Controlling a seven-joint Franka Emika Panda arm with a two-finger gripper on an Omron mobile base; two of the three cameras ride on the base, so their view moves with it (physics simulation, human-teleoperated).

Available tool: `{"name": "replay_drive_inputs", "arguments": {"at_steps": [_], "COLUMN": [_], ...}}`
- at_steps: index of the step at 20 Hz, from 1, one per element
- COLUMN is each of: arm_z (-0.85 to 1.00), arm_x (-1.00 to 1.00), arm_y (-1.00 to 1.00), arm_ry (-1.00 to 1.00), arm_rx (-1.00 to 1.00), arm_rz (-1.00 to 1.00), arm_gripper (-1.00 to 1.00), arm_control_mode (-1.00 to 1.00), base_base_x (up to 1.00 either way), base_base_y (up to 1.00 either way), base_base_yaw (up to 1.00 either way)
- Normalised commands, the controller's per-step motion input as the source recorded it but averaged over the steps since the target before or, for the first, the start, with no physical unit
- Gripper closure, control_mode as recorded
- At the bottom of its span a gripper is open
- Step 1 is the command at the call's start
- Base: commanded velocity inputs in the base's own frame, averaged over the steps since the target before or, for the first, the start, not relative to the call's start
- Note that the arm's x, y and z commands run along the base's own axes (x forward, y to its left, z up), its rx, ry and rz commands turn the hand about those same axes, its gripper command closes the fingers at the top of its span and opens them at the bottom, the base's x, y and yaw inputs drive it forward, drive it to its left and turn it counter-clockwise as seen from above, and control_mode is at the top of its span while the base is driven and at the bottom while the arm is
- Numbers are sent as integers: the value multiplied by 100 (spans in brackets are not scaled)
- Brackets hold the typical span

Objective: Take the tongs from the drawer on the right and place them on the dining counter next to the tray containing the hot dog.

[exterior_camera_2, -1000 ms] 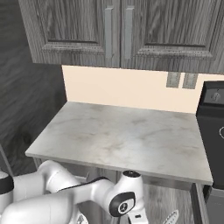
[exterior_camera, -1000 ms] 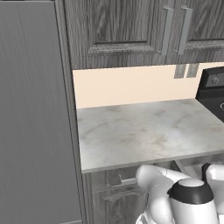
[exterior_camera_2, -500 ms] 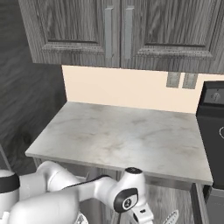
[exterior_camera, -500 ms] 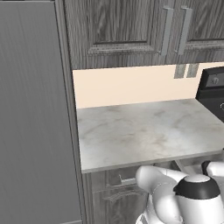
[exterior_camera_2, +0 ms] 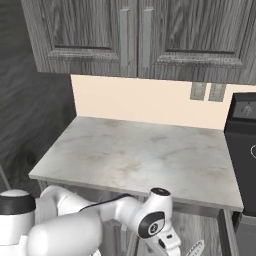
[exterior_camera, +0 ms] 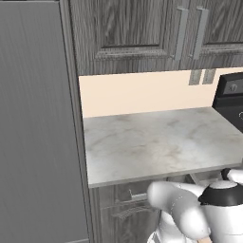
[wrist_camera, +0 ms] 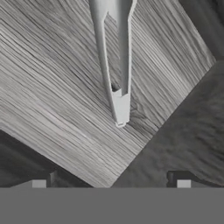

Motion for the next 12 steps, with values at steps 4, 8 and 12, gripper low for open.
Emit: {"name": "replay_drive_inputs", "arguments": {"at_steps": [4,8,12], "arm_z": [-2,-5,-15], "arm_x": [0,0,0], "arm_y": [-28,-24,-5], "arm_ry": [0,0,0], "arm_rx": [8,6,5], "arm_rz": [9,7,2], "arm_gripper": [-100,-100,-100], "arm_control_mode": [-100,-100,-100], "base_base_x": [0,0,0], "base_base_y": [0,0,0], "base_base_yaw": [0,0,0]}}
